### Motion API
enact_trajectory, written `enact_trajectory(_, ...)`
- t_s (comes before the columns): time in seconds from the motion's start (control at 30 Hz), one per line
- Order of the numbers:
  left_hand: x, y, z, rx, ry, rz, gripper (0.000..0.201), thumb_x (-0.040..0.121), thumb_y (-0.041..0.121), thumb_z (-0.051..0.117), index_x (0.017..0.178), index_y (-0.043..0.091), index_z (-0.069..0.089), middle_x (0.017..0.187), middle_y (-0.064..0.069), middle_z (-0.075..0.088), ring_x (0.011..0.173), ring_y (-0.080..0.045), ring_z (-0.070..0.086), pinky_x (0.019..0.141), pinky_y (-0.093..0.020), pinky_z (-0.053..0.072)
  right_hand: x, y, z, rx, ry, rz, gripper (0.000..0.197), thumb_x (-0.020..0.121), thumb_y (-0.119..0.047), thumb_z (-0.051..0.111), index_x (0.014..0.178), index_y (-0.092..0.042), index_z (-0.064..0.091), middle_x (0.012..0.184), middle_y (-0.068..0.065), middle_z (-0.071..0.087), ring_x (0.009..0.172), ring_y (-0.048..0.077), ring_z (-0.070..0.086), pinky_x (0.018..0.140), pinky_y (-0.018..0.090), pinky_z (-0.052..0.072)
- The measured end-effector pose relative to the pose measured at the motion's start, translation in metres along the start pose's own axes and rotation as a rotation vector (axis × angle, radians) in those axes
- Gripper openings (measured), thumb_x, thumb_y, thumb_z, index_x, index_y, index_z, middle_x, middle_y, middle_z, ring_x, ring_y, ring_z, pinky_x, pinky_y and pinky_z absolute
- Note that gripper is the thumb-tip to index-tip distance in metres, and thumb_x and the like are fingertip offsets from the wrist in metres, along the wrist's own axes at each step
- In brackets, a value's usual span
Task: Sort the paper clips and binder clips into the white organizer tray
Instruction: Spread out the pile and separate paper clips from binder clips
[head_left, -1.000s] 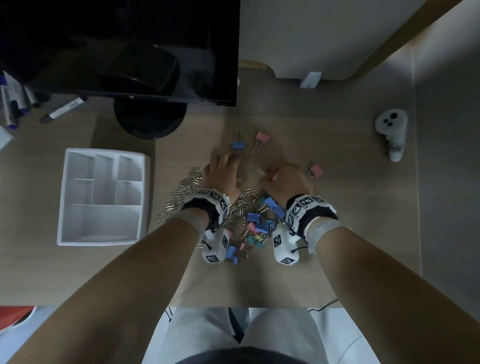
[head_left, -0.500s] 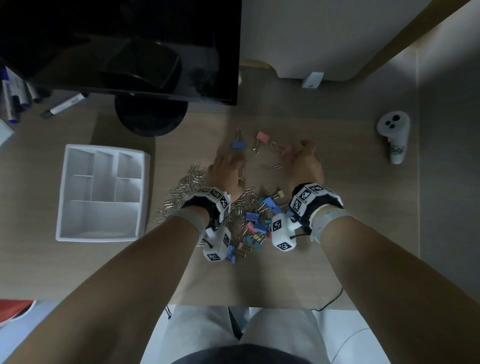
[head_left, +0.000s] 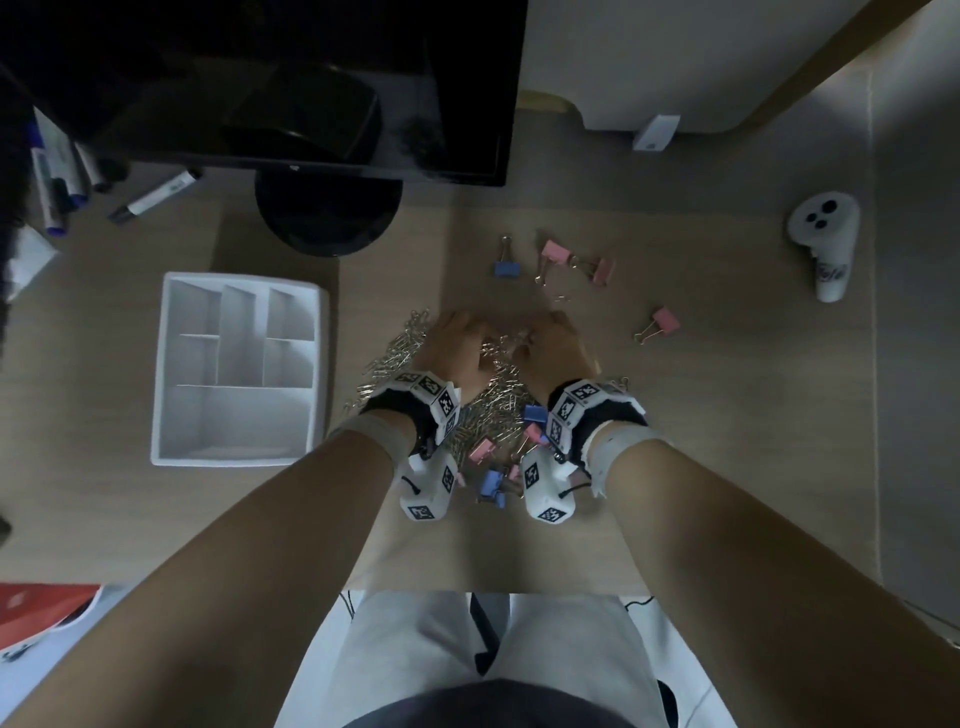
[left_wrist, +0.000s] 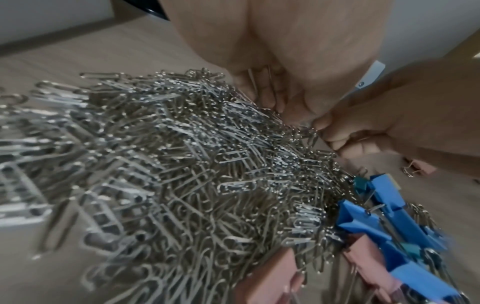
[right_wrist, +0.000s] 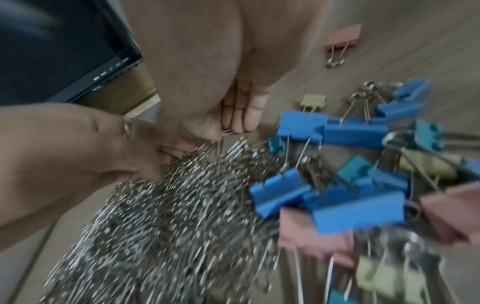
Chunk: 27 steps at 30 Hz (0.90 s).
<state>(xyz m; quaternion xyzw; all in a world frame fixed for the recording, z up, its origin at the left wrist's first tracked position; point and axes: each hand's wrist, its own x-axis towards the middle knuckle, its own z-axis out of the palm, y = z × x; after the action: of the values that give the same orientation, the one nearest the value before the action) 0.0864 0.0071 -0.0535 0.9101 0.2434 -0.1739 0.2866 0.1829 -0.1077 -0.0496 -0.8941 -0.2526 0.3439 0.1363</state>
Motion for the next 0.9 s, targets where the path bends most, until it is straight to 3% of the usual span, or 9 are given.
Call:
enact_trajectory(0.13,-0.013,-0.017,-0.001,-0.089,0.006,0.031,0.04,0.077,0.015,0.063,0.116,0.027,0.066,0.128,0.0,0.056,0.121,-0.024,0.049,0.104,-0.036,0.041,-0.017,-0.014,0.005,0.026,-0.063,-0.047,0.033,0.089,-0.02,0.062,0.121,-0.02,0.068,0.123,0.006,0.058,0.106,0.029,0.063,0.093,0.038,0.053)
enact_trajectory(0.23,-0.019,-0.029,-0.009,0.046,0.146,-0.007,0.039,0.078,0.022,0.061,0.117,0.029,0.06,0.126,0.0,0.053,0.123,-0.026,0.043,0.102,-0.041,0.04,-0.024,-0.013,-0.003,-0.003,0.061,0.018,0.04,0.088,-0.029,0.064,0.128,-0.029,0.059,0.132,0.002,0.052,0.117,0.027,0.056,0.094,0.043,0.052)
enact_trajectory(0.3,-0.023,-0.035,-0.013,0.132,0.178,-0.098,0.051,0.078,0.033,0.064,0.127,0.03,0.051,0.134,-0.005,0.043,0.131,-0.03,0.032,0.108,-0.047,0.031,-0.029,-0.007,-0.007,-0.074,0.143,0.092,0.051,0.085,-0.036,0.068,0.132,-0.028,0.052,0.134,0.004,0.046,0.124,0.028,0.046,0.094,0.043,0.048)
enact_trajectory(0.4,-0.028,-0.041,-0.01,0.097,0.119,-0.259,0.071,0.076,0.046,0.064,0.139,0.031,0.037,0.14,-0.008,0.032,0.135,-0.033,0.024,0.111,-0.05,0.024,-0.035,-0.002,-0.003,-0.122,0.116,0.187,0.061,0.081,-0.044,0.07,0.135,-0.027,0.047,0.136,0.006,0.044,0.126,0.031,0.041,0.096,0.045,0.045)
enact_trajectory(0.57,-0.038,-0.044,-0.003,0.079,0.05,-0.155,0.055,0.082,0.041,0.059,0.134,0.028,0.045,0.134,-0.008,0.04,0.129,-0.031,0.032,0.105,-0.045,0.036,-0.037,-0.022,0.026,-0.187,0.078,0.034,0.057,0.083,-0.04,0.067,0.135,-0.024,0.049,0.133,0.007,0.047,0.122,0.032,0.046,0.101,0.045,0.043)
enact_trajectory(0.67,-0.046,-0.046,-0.003,0.0,0.056,-0.127,0.048,0.083,0.034,0.061,0.129,0.025,0.052,0.128,-0.007,0.048,0.124,-0.028,0.039,0.102,-0.042,0.039,-0.038,-0.037,0.033,-0.262,0.061,-0.041,0.055,0.083,-0.047,0.065,0.132,-0.025,0.053,0.132,0.004,0.05,0.12,0.029,0.048,0.098,0.043,0.043)
enact_trajectory(0.8,-0.063,-0.055,-0.008,-0.058,0.215,-0.14,0.052,0.079,0.029,0.062,0.129,0.025,0.051,0.131,-0.005,0.049,0.122,-0.027,0.041,0.101,-0.042,0.039,-0.042,-0.043,0.034,-0.258,0.099,-0.086,0.075,0.078,-0.059,0.068,0.139,-0.025,0.04,0.137,0.006,0.044,0.123,0.029,0.044,0.097,0.044,0.045)
enact_trajectory(0.9,-0.08,-0.069,-0.018,0.005,0.416,-0.249,0.06,0.073,0.028,0.062,0.132,0.023,0.049,0.136,-0.004,0.045,0.128,-0.028,0.037,0.105,-0.044,0.036,-0.041,-0.05,0.038,-0.272,0.02,-0.112,0.102,0.07,-0.072,0.07,0.151,-0.03,0.024,0.151,0.009,0.029,0.135,0.033,0.033,0.104,0.05,0.041)
